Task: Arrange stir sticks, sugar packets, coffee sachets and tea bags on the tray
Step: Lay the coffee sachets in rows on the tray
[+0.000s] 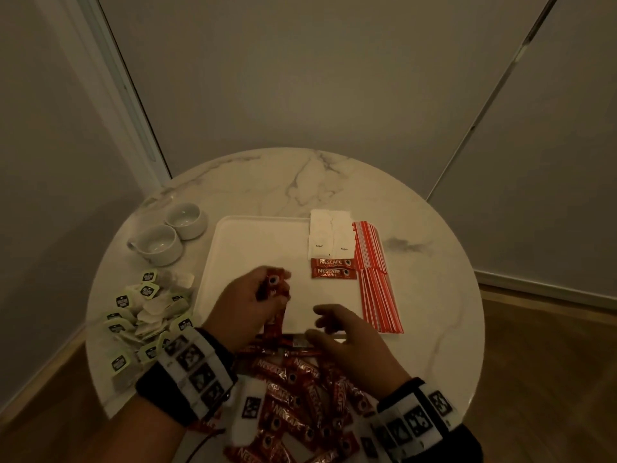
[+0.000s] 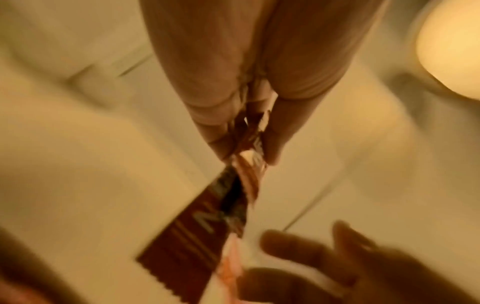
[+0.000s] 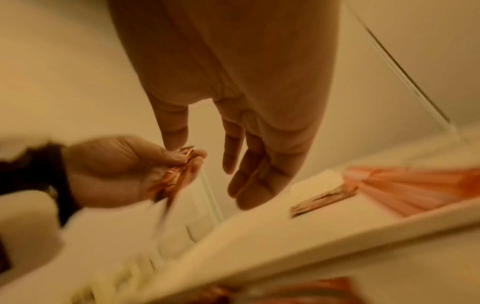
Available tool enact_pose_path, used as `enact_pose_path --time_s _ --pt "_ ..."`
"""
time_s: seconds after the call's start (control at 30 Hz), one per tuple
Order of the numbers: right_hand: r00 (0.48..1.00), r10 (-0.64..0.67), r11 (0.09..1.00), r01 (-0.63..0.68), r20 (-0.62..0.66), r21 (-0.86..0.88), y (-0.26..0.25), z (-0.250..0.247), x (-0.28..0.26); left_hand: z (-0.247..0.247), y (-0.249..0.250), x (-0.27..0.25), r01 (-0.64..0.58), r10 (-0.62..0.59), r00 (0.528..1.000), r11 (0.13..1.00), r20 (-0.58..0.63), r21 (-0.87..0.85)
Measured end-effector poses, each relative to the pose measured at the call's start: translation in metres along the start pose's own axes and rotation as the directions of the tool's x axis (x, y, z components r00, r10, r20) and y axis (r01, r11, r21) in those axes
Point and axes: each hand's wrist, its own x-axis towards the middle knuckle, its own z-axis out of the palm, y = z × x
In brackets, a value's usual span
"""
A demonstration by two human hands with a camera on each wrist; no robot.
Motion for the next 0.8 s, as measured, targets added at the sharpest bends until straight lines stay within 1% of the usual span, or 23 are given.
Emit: enact_pose_path --time_s 0.03,0.07,0.1,0.13,0.17,0.23,0.3,0.37,0.4,0.47,0.5,0.53,0.6,0.67,0.73,0.77,0.8 --pt "0.999 0.019 0.989 -0.025 0.042 0.147 -0.008 -0.001 0.004 -0.001 0.006 0.004 0.053 -0.057 0.998 0.980 -0.017 -0.190" --pt "0.996 0.026 0.957 -0.048 0.081 0.286 -0.015 -0.002 0.007 0.001 0.012 0.008 0.093 -0.106 0.994 0.933 -0.016 -0.348" --pt "0.994 0.024 0.908 -0.065 0.103 0.413 -0.021 -0.002 0.011 0.003 0.016 0.012 0.121 -0.139 0.990 0.875 -0.003 -0.470" --pt "0.994 0.015 0.858 -0.067 0.106 0.510 -0.026 -0.002 0.013 0.006 0.019 0.015 0.139 -0.160 0.987 0.822 0.009 -0.552" --pt "0.996 -0.003 0.826 -0.046 0.084 0.562 -0.031 -0.001 0.015 0.010 0.021 0.018 0.147 -0.172 0.985 0.779 0.019 -0.610" --pt "1.000 -0.023 0.806 0.012 0.011 0.591 -0.036 0.000 0.019 0.017 0.021 0.023 0.158 -0.187 0.982 0.705 0.034 -0.692" --pt "0.999 -0.001 0.791 0.021 -0.033 0.612 -0.036 -0.002 0.023 0.023 0.020 0.025 0.179 -0.215 0.975 0.621 0.054 -0.763" --pt "0.997 0.056 0.759 -0.015 -0.043 0.650 -0.034 -0.006 0.027 0.026 0.020 0.028 0.186 -0.243 0.968 0.554 0.056 -0.811" --pt "0.994 0.098 0.743 -0.040 -0.049 0.668 -0.031 -0.009 0.029 0.025 0.019 0.030 0.182 -0.259 0.965 0.547 0.042 -0.817" --pt "0.980 0.184 0.711 -0.084 -0.070 0.698 -0.025 -0.016 0.033 0.026 0.019 0.034 0.196 -0.301 0.953 0.570 0.019 -0.798" --pt "0.974 0.214 0.687 -0.099 -0.070 0.719 -0.023 -0.019 0.034 0.027 0.019 0.035 0.227 -0.331 0.943 0.592 0.025 -0.773" --pt "0.972 0.229 0.657 -0.109 -0.059 0.746 -0.021 -0.021 0.036 0.030 0.020 0.035 0.269 -0.359 0.932 0.605 0.046 -0.749" --pt "0.973 0.228 0.622 -0.121 -0.031 0.774 -0.021 -0.021 0.039 0.039 0.021 0.034 0.343 -0.398 0.911 0.579 0.111 -0.739" --pt "0.970 0.238 0.640 -0.127 -0.038 0.757 -0.021 -0.018 0.042 0.049 0.019 0.036 0.388 -0.456 0.879 0.522 0.136 -0.760" --pt "0.965 0.247 0.683 -0.107 -0.090 0.723 -0.019 -0.015 0.045 0.052 0.018 0.039 0.419 -0.516 0.846 0.484 0.136 -0.768" --pt "0.963 0.240 0.693 -0.080 -0.125 0.716 -0.018 -0.015 0.046 0.053 0.017 0.039 0.436 -0.529 0.837 0.491 0.140 -0.754" --pt "0.959 0.233 0.697 -0.050 -0.159 0.715 -0.016 -0.015 0.046 0.053 0.017 0.038 0.454 -0.525 0.838 0.515 0.151 -0.727"
